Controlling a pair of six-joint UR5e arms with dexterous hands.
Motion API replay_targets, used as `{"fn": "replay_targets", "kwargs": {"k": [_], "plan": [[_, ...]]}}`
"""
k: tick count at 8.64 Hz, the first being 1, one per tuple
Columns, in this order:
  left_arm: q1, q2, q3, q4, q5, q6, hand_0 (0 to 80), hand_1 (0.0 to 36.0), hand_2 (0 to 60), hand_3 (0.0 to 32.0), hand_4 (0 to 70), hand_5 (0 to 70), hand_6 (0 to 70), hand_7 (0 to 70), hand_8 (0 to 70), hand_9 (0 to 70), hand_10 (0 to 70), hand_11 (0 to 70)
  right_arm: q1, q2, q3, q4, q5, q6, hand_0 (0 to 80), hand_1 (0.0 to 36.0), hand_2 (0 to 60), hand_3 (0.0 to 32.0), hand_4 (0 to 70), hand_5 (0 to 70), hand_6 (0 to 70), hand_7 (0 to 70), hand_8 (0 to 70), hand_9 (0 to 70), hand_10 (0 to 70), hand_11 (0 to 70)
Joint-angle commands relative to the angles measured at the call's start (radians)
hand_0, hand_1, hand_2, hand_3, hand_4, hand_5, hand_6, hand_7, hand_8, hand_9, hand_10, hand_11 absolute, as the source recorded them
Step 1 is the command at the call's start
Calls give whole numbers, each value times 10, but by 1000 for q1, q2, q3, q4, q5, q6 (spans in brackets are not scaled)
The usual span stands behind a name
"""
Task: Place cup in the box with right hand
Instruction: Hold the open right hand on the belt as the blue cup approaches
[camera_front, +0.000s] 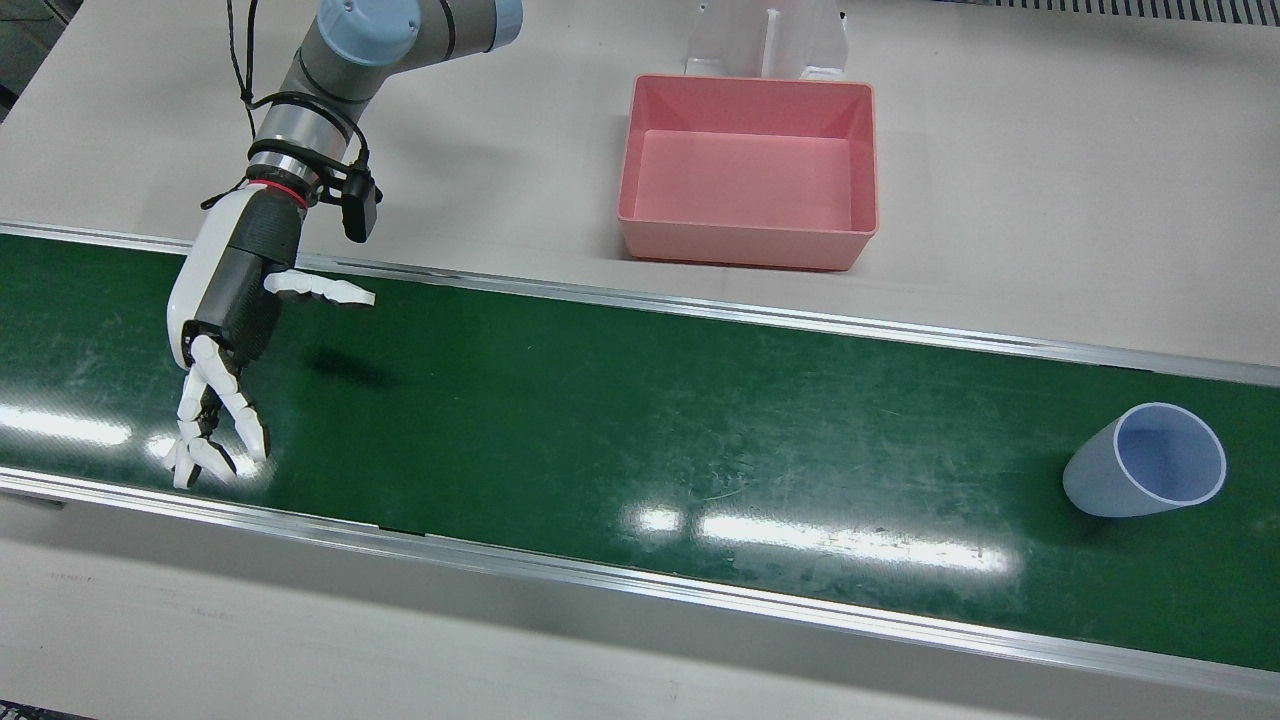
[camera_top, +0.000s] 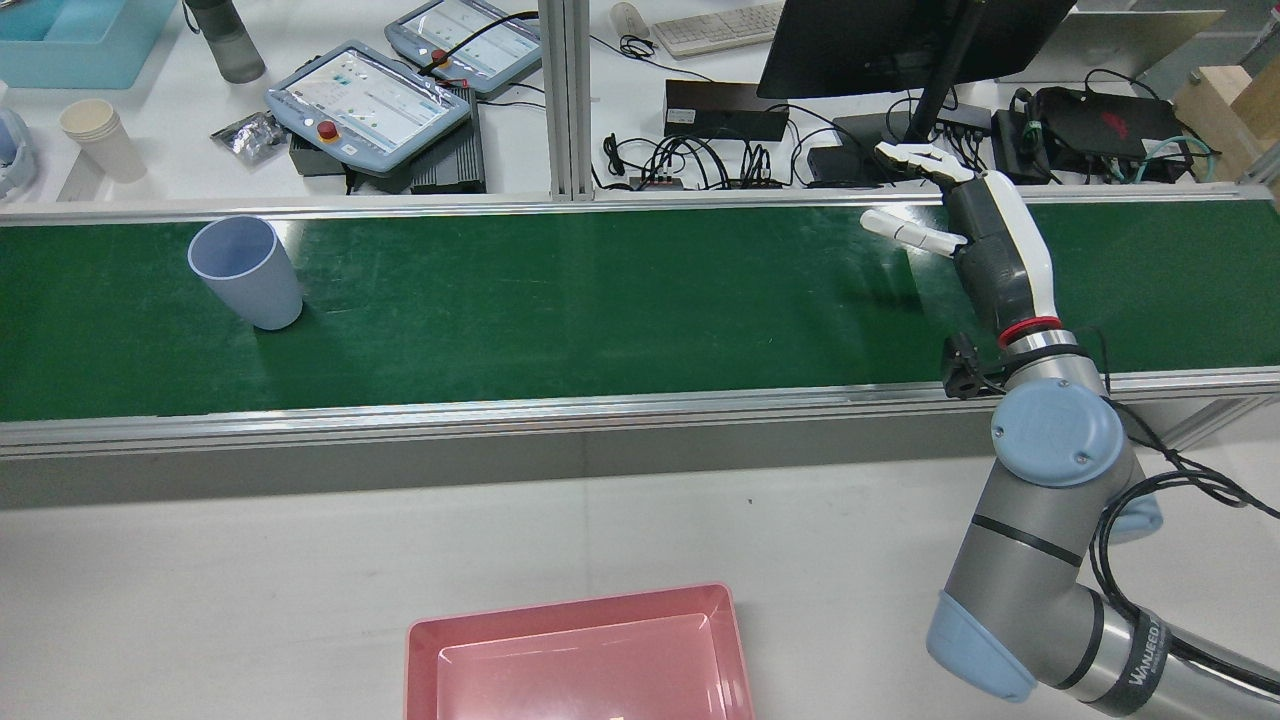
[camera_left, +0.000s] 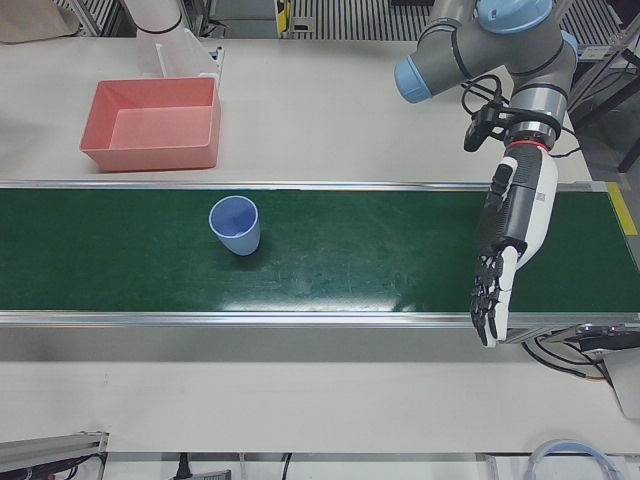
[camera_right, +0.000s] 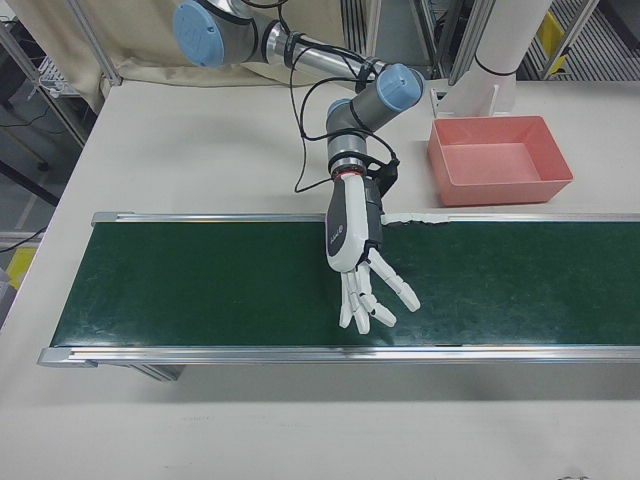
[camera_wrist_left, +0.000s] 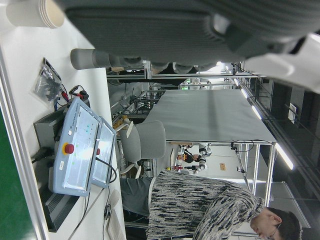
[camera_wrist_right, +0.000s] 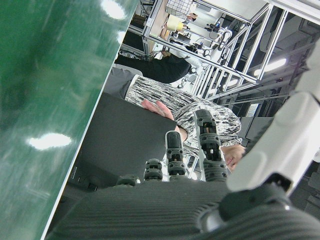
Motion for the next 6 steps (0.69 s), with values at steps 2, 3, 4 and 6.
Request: {"fn": "replay_targets", "kwargs": {"k": [2, 3, 4, 6], "plan": [[0, -2, 2, 0, 2, -2, 0, 0, 0, 0, 0, 0, 0, 0, 0, 0, 0, 0, -93, 2, -32, 48, 9, -17, 278, 60, 121, 0, 54, 11, 62, 273, 37, 101, 0, 0], [0, 0, 3, -2, 0, 0, 0, 0, 0, 0, 0, 0, 0, 0, 0, 0, 0, 0, -97, 2, -38, 48, 9, -17, 278, 59, 119, 0, 55, 11, 62, 275, 39, 103, 0, 0], [0, 0, 2, -2, 0, -2, 0, 0, 0, 0, 0, 0, 0, 0, 0, 0, 0, 0, -97, 2, -35, 48, 9, -11, 287, 61, 116, 0, 41, 12, 61, 271, 38, 101, 0, 0], [0, -2, 3, -2, 0, -2, 0, 0, 0, 0, 0, 0, 0, 0, 0, 0, 0, 0, -87, 0, -26, 48, 9, -8, 315, 67, 121, 0, 61, 12, 62, 278, 37, 101, 0, 0]]}}
